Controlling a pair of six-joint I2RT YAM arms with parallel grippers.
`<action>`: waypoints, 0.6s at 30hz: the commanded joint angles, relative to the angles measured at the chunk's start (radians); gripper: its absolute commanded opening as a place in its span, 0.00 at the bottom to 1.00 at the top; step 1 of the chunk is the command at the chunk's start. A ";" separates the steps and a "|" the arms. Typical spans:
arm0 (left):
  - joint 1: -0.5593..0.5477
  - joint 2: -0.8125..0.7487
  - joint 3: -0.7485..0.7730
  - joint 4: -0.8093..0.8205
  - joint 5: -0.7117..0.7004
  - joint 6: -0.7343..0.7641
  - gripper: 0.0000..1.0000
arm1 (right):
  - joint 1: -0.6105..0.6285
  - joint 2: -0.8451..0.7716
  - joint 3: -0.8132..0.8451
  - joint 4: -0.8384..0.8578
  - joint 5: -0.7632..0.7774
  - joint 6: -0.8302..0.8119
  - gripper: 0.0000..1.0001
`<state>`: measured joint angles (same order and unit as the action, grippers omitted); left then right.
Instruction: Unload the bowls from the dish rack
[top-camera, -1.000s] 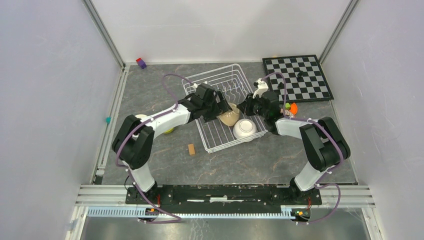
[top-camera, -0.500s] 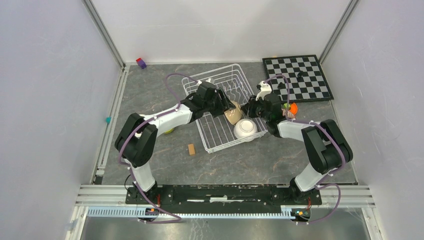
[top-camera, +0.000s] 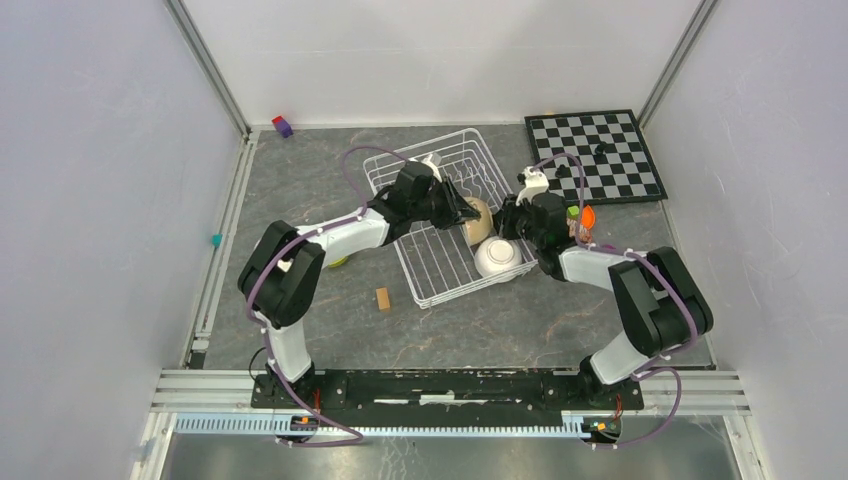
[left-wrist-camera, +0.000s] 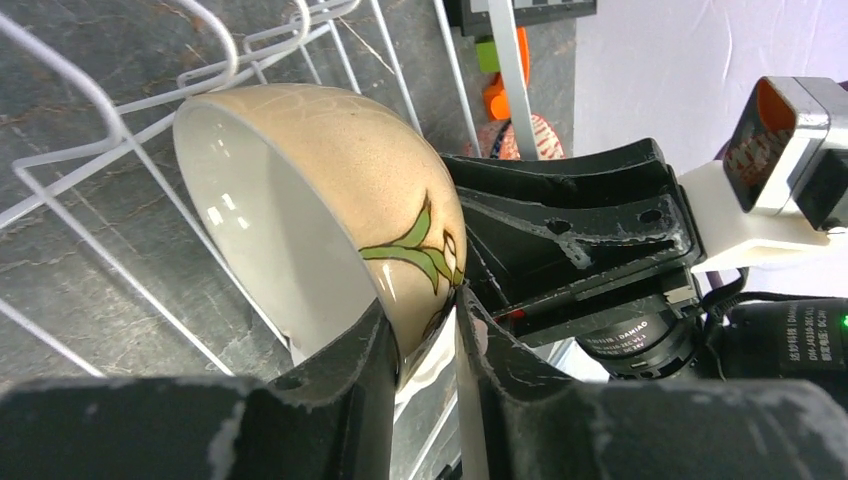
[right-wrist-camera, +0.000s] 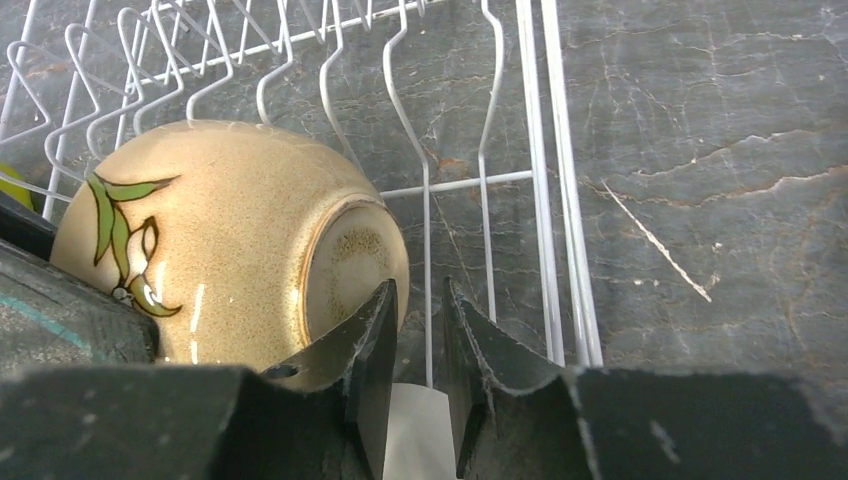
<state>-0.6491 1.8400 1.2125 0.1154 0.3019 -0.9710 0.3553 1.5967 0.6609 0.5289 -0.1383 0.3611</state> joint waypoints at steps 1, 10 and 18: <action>-0.010 0.015 0.041 0.092 0.046 0.004 0.21 | 0.018 -0.043 -0.051 -0.044 -0.073 0.009 0.32; -0.011 -0.046 0.055 0.034 0.050 0.081 0.03 | 0.018 -0.157 -0.128 0.022 -0.009 -0.020 0.38; -0.010 -0.148 0.041 0.018 0.070 0.147 0.02 | 0.017 -0.224 -0.194 0.100 0.014 -0.023 0.46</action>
<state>-0.6567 1.7935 1.2278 0.1143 0.3450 -0.9039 0.3710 1.4082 0.4873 0.5457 -0.1318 0.3458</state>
